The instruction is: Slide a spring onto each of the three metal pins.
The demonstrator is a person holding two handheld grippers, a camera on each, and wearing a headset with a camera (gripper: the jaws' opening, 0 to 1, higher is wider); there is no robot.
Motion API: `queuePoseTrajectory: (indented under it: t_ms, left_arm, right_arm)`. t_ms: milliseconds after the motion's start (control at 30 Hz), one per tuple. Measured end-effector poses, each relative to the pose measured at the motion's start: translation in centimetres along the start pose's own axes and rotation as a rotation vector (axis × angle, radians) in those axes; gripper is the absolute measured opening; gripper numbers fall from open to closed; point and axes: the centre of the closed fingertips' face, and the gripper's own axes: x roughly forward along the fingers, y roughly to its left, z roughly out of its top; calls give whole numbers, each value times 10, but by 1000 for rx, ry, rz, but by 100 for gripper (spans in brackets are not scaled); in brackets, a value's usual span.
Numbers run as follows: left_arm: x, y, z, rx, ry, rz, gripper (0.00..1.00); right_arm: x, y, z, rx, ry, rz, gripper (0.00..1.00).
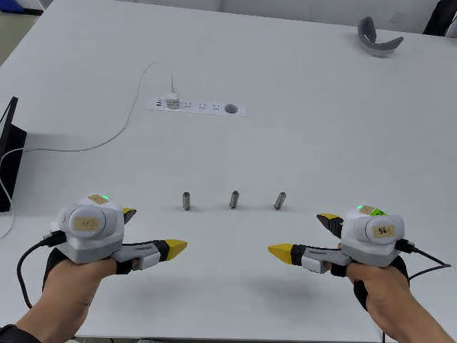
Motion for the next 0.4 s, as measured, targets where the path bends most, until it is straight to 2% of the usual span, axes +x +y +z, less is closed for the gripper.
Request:
queuePoseTrajectory:
  t_ms: [400]
  left_arm:
    - [1,-1,-3,-3,3,-9,81]
  right_arm:
    - [-2,7,-7,11,7,3,91]
